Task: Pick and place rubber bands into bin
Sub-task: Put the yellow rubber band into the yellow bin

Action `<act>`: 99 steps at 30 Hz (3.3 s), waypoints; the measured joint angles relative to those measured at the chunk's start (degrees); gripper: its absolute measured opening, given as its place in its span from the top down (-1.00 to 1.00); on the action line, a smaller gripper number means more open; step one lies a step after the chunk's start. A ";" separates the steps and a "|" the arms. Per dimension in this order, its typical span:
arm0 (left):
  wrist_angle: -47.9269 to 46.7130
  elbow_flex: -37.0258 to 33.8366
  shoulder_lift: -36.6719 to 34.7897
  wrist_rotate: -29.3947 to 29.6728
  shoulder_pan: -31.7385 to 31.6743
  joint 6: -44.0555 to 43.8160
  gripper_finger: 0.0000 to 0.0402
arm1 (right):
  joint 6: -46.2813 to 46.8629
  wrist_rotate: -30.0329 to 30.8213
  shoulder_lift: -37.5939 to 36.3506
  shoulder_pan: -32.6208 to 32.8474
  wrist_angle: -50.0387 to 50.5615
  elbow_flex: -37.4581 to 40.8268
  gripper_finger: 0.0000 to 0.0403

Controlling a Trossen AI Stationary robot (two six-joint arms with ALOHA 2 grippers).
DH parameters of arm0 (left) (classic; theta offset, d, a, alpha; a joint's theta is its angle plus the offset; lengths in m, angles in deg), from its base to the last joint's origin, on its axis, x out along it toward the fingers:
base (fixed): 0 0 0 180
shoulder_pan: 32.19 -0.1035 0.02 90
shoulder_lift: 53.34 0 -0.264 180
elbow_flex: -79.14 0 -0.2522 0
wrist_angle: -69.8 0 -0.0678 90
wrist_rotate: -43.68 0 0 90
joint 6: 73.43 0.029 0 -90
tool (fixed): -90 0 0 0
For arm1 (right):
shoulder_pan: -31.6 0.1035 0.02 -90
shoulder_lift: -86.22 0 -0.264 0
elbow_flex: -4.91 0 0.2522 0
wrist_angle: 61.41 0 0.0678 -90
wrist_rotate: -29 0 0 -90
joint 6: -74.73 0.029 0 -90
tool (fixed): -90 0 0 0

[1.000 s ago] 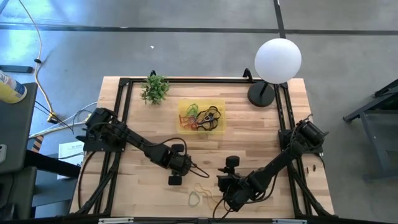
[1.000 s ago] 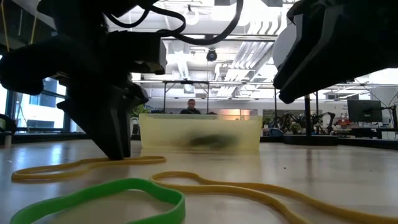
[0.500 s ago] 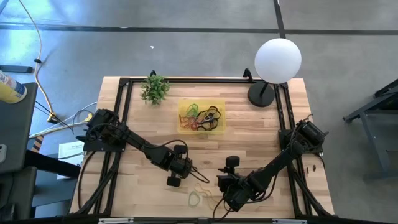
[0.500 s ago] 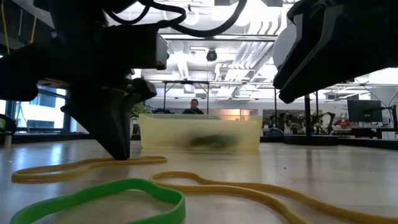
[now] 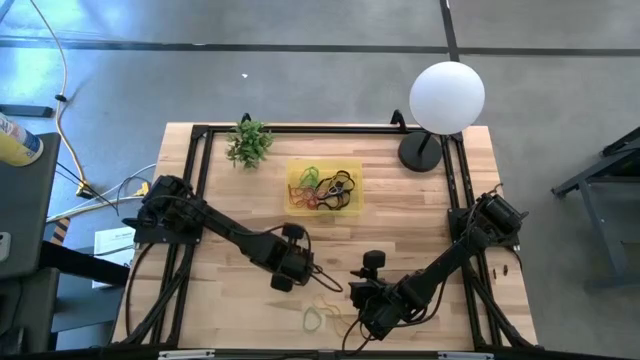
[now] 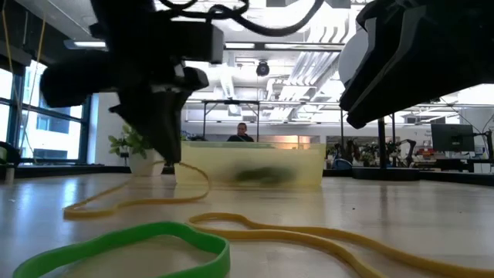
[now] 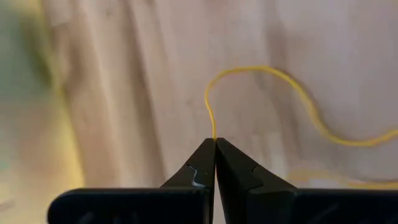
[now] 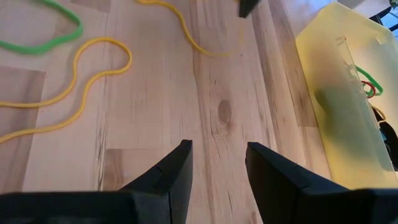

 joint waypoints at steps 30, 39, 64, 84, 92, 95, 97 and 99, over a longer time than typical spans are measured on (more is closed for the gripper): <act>-25.93 21.28 -0.26 15.21 0.37 5.97 1.00 | 0.22 -0.15 -0.04 0.02 -0.24 0.00 0.31; -31.82 31.64 -0.28 21.26 -0.16 11.99 1.00 | 0.15 -0.17 -0.06 0.02 -0.31 0.00 0.31; -27.99 39.78 -0.35 16.03 -21.78 29.68 1.00 | 0.09 -0.24 -0.06 0.15 -3.10 0.02 0.31; -5.31 21.42 -0.28 -4.90 -37.59 38.53 1.00 | 2.75 -2.95 -0.06 0.15 -8.23 0.02 0.31; -5.41 20.66 -0.28 -5.33 -37.48 41.20 0.86 | 2.65 -2.93 -0.06 0.00 -9.11 0.02 0.31; -5.80 20.66 -0.28 -6.37 -37.48 41.50 0.70 | 2.60 -2.91 -0.06 0.00 -9.52 0.02 0.31; -5.83 20.66 -0.28 -6.51 -37.50 41.51 0.56 | 2.61 -2.97 -0.06 0.00 -9.64 0.02 0.31; -5.84 20.66 -0.28 -6.56 -37.48 41.51 0.43 | 2.65 -2.98 -0.06 0.00 -9.60 0.02 0.31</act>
